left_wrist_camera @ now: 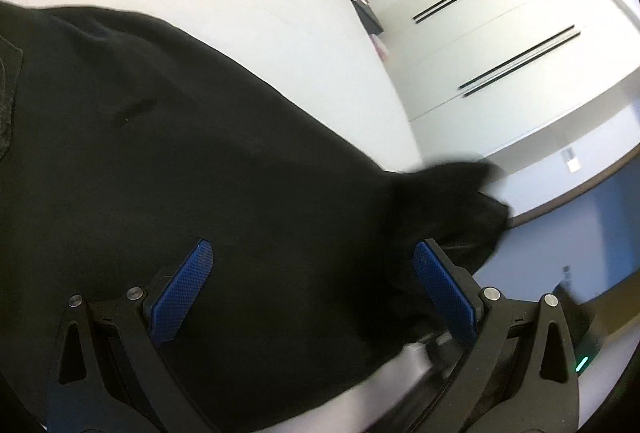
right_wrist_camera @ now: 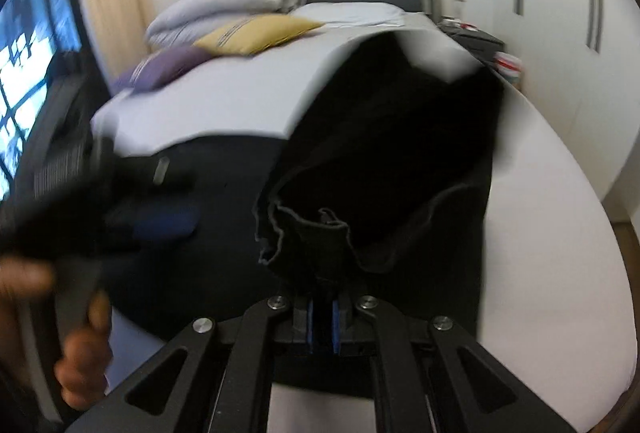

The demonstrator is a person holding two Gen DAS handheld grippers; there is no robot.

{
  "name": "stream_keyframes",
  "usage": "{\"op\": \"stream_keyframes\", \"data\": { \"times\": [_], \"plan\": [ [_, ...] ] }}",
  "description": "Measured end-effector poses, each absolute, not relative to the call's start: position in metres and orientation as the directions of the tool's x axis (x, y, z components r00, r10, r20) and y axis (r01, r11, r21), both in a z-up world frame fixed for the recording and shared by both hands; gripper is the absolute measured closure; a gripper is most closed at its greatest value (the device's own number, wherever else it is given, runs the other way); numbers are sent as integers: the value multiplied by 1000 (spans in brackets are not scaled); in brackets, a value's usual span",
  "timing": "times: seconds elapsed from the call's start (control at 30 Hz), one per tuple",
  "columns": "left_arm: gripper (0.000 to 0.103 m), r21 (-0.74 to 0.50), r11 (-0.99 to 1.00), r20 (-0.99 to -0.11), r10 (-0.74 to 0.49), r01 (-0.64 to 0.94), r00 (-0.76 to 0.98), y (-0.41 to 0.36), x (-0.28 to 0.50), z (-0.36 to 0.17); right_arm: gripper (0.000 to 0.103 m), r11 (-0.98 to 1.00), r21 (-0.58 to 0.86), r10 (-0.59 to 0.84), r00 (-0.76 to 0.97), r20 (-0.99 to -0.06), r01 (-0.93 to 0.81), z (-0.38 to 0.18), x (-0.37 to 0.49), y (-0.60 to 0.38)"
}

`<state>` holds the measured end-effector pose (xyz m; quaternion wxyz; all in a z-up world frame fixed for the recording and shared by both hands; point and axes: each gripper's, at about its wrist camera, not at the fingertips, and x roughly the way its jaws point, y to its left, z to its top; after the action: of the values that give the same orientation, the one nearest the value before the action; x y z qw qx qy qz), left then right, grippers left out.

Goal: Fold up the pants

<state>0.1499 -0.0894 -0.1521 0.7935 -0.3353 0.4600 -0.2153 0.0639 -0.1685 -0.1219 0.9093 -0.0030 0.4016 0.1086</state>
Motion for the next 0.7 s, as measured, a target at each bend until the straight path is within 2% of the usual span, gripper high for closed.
{"op": "stream_keyframes", "data": {
  "times": [0.1, 0.3, 0.47, 0.5, 0.6, 0.7],
  "plan": [
    [0, -763, 646, -568, -689, 26, 451, -96, 156, -157, 97, 961, -65, 140, 672, -727, -270, -127, 54, -149],
    [0, -787, 617, -560, -734, 30, 383, -119, 171, -159, 97, 964, -39, 157, 685, -711, -261, -126, 46, -162],
    [0, -774, 631, -587, -745, 49, 316, -142, 199, -162, 96, 947, -98, 166, 727, -666, -305, -120, 30, -156],
    [0, -767, 639, -595, -740, 54, 313, -140, 202, -160, 96, 946, -97, 170, 729, -663, -309, -120, 28, -159],
    [0, -771, 636, -589, -737, 45, 333, -137, 205, -157, 96, 964, 52, 227, 699, -679, -262, -123, 30, -177],
    [0, -708, 700, -645, -695, 93, 318, -147, 212, -152, 96, 967, 78, 230, 705, -670, -241, -118, 29, -187]
  ]
}}
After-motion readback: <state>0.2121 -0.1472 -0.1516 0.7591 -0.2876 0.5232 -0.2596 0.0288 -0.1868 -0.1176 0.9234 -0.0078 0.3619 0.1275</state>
